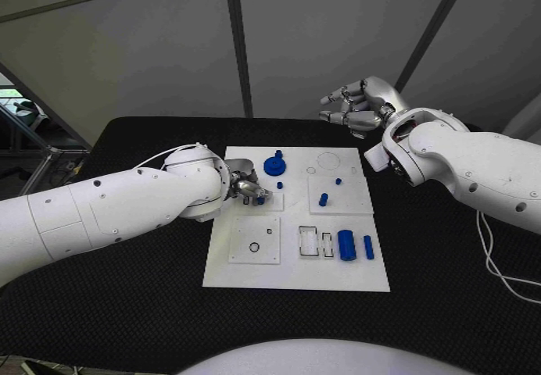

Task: Assemble the parts on the task board

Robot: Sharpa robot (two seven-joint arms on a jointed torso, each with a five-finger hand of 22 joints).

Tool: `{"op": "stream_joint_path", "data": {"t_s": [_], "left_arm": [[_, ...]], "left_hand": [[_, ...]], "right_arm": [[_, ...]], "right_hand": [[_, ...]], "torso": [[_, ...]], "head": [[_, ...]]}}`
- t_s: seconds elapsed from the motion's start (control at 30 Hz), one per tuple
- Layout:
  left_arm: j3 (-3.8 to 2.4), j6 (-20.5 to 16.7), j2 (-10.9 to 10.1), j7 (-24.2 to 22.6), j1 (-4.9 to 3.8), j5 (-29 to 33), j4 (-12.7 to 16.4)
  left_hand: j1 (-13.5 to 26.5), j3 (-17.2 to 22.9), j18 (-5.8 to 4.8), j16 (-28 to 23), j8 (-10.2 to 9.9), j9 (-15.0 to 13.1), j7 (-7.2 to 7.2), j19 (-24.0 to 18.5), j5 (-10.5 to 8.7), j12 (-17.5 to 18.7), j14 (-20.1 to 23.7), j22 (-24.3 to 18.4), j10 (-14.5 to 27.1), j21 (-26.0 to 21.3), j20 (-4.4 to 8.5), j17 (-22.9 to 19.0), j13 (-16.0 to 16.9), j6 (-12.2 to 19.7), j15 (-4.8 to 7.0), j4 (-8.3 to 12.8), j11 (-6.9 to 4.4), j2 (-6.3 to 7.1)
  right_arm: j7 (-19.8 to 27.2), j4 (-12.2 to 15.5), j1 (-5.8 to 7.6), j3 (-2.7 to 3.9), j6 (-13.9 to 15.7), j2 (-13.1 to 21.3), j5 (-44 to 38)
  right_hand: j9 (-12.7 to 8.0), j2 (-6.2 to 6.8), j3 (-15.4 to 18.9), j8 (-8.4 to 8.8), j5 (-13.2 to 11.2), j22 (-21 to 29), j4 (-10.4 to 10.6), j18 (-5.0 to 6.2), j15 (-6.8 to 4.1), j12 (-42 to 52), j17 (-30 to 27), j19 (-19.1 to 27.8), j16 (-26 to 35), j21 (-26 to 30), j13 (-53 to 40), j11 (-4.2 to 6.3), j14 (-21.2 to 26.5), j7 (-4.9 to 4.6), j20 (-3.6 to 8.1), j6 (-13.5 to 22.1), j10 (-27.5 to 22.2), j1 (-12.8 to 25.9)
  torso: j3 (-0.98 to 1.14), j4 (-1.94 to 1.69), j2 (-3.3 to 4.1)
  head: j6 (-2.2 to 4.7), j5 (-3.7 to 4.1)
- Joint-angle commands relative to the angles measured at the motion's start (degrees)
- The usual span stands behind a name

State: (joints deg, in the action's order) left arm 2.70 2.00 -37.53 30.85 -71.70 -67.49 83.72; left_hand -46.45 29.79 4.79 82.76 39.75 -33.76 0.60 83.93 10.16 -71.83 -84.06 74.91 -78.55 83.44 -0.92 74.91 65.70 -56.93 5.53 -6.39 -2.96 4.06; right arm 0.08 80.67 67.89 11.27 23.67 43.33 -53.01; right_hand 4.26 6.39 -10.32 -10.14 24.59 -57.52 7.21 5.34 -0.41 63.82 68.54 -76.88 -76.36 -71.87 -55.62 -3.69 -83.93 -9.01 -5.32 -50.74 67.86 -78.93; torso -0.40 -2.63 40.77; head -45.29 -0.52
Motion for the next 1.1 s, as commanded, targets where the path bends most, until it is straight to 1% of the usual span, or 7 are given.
{"op": "stream_joint_path", "data": {"t_s": [0.03, 0.53, 0.6, 0.77, 0.87, 1.0, 1.1], "left_arm": [[-0.07, -0.22, -0.12, 0.29, -0.11, 0.1, 0.25], [-0.23, 0.9, -0.67, 0.29, -0.23, 0.1, 0.3], [-0.42, 0.94, -0.74, 0.28, -0.23, 0.1, 0.33], [-1.16, 0.82, -0.73, 0.26, -0.22, 0.1, 0.42], [-1.58, 0.68, -0.68, 0.24, -0.22, 0.1, 0.51], [-1.85, 0.54, -0.62, 0.22, -0.21, 0.57, 0.55], [-1.95, 0.47, -0.55, 0.2, -0.21, 0.84, 0.55]], "left_hand": [[0.45, -0.27, -2.81, -0.33, -0.25, 0.06, -0.02, 1.97, -0.13, -0.18, -3.79, 7.84, -0.42, 0.25, 0.34, 7.71, 0.08, -0.27, 0.37, 0.01, -0.06, -0.04], [0.28, -0.4, -2.8, -0.34, -0.26, 0.09, -0.05, 1.95, -0.35, -0.17, -3.79, 7.82, -0.42, 0.22, 0.35, 7.71, 0.07, -0.29, 0.37, 0.03, -0.07, -0.12], [0.28, -0.4, -2.8, -0.34, -0.26, 0.09, -0.05, 1.96, -0.35, -0.17, -3.79, 7.82, -0.42, 0.22, 0.35, 7.71, 0.07, -0.29, 0.38, 0.03, -0.07, -0.12], [0.17, -0.72, -2.79, -0.34, -0.28, 0.15, -0.04, 1.94, -0.55, -0.13, -3.79, 7.8, -0.41, 0.18, 0.36, 7.72, 0.04, -0.29, 0.39, 0.03, -0.08, -0.03], [0.29, -1.3, -2.78, -0.34, -0.29, 0.22, -0.02, 1.92, -0.68, -0.13, -3.8, 7.77, -0.42, 0.12, 0.36, 7.73, 0.07, -0.33, 0.39, -0.2, -0.06, 0.11], [0.3, -1.4, -2.77, -0.34, -0.29, 0.23, -0.02, 1.9, -0.7, -0.13, -3.8, 7.74, -0.43, 0.09, 0.36, 7.73, 0.07, -0.34, 0.39, -0.24, -0.06, 0.13], [0.3, -1.4, -2.77, -0.34, -0.29, 0.23, -0.02, 1.9, -0.7, -0.13, -3.8, 7.74, -0.43, 0.09, 0.36, 7.73, 0.07, -0.34, 0.39, -0.24, -0.06, 0.13]], "right_arm": [[0.2, -0.05, 0.09, 0.04, -0.36, -0.07, 0.03], [0.31, -0.19, 0.09, 0.04, -0.7, -0.12, 0.03], [0.32, -0.21, 0.08, 0.04, -0.71, -0.13, 0.03], [0.33, -0.27, 0.08, 0.04, -0.74, -0.18, 0.03], [0.34, -0.32, 0.08, 0.04, -0.76, -0.21, 0.03], [0.33, -0.4, 0.08, 0.04, -0.76, -0.22, 0.03], [0.32, -0.44, 0.08, 0.04, -0.78, -0.24, 0.03]], "right_hand": [[-0.07, -0.16, 0.02, -0.34, 0.19, 0.05, 0.25, 0.73, -0.5, -0.13, -0.08, -0.02, 0.36, 0.29, 0.07, -0.1, -1.58, -0.06, 0.3, -0.03, -0.36, 0.61], [-0.08, -0.12, -0.01, -0.39, 0.35, 0.19, 0.36, 0.75, -0.51, -0.05, -0.14, -0.01, 0.45, 0.41, 0.01, -0.07, -1.57, -0.04, 0.31, 0.0, -0.31, 0.76], [-0.08, -0.12, -0.01, -0.39, 0.35, 0.19, 0.36, 0.75, -0.51, -0.05, -0.14, -0.01, 0.45, 0.41, 0.01, -0.07, -1.57, -0.04, 0.31, 0.0, -0.31, 0.76], [-0.08, -0.12, -0.01, -0.39, 0.35, 0.19, 0.36, 0.75, -0.51, -0.05, -0.14, -0.01, 0.45, 0.41, 0.01, -0.07, -1.57, -0.04, 0.31, 0.0, -0.31, 0.76], [-0.08, -0.12, -0.01, -0.39, 0.35, 0.19, 0.36, 0.75, -0.51, -0.05, -0.14, -0.01, 0.45, 0.41, 0.01, -0.07, -1.57, -0.04, 0.31, 0.0, -0.31, 0.76], [-0.08, -0.12, -0.01, -0.39, 0.35, 0.19, 0.36, 0.75, -0.51, -0.05, -0.14, -0.01, 0.45, 0.41, 0.01, -0.07, -1.57, -0.04, 0.31, 0.0, -0.31, 0.76], [-0.08, -0.12, -0.01, -0.39, 0.35, 0.19, 0.36, 0.75, -0.51, -0.05, -0.14, -0.01, 0.45, 0.41, 0.01, -0.07, -1.57, -0.04, 0.31, 0.0, -0.31, 0.76]], "torso": [[0.0, 0.0, -0.03], [-0.04, -0.01, 0.0], [-0.05, -0.04, -0.02], [-0.05, -0.01, 0.0], [0.0, 0.0, -0.01], [0.01, -0.04, -0.01], [0.0, 0.02, 0.01]], "head": [[-0.03, -0.03], [0.01, 0.0], [0.01, 0.0], [0.07, -0.03], [0.03, -0.06], [0.08, -0.07], [0.05, -0.09]]}}
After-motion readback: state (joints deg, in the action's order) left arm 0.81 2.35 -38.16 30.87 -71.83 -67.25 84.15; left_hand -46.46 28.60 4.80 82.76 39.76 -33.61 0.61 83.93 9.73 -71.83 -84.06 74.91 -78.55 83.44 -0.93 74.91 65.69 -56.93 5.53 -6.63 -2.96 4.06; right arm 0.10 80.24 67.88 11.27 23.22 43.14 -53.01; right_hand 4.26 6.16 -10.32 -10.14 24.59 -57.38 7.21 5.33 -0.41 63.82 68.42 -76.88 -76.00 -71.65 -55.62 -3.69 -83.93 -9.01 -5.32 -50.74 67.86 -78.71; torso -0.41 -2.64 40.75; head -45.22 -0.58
